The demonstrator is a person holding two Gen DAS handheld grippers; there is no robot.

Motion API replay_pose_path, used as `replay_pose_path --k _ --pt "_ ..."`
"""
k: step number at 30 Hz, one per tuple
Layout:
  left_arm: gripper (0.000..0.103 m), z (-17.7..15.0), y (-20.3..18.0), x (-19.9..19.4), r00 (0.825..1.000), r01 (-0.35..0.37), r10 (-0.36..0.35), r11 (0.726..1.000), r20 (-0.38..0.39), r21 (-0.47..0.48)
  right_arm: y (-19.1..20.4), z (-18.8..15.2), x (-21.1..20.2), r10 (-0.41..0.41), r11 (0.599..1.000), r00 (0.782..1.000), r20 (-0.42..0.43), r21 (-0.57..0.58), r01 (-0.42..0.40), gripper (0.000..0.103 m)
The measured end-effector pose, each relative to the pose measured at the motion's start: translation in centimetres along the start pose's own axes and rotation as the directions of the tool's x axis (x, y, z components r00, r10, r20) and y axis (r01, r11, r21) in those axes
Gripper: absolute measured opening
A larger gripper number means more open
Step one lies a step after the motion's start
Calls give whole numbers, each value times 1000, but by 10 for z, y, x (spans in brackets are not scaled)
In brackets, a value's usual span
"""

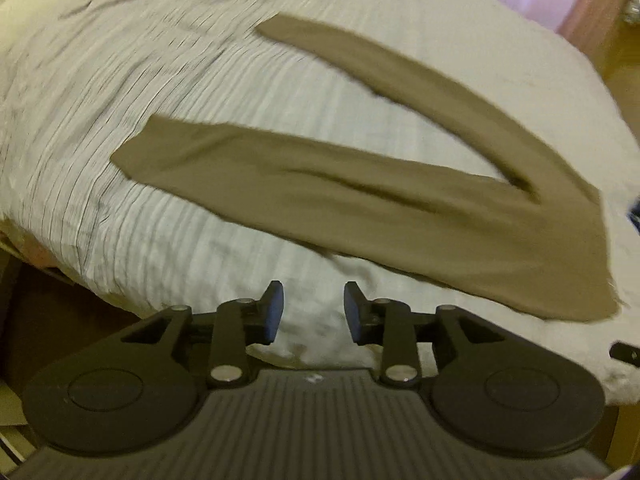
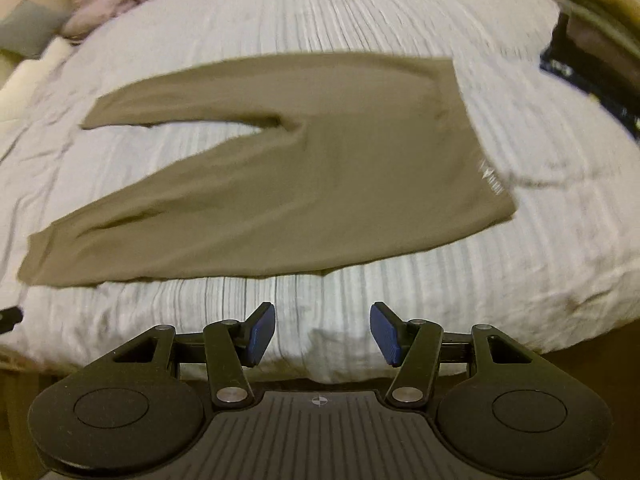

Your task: Fold clothes

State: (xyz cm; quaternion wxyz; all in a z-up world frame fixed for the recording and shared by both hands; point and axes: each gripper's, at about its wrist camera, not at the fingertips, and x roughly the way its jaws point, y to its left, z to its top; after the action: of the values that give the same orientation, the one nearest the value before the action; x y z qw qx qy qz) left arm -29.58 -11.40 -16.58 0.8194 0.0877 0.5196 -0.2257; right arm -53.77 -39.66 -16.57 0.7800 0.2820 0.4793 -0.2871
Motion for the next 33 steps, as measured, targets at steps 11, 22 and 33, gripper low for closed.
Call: replay_pose_path --k 11,22,33 --pt "39 -54 -45 -119 989 -77 84 995 124 -57 -20 -13 -93 85 985 995 59 -157 -75 57" --pt "42 -91 -62 -173 981 -99 108 993 160 -64 -18 -49 -126 118 969 993 28 -220 -109 57" --pt "46 -108 -92 -188 975 -144 141 990 170 8 -29 -66 -144 113 971 992 48 -219 -100 57"
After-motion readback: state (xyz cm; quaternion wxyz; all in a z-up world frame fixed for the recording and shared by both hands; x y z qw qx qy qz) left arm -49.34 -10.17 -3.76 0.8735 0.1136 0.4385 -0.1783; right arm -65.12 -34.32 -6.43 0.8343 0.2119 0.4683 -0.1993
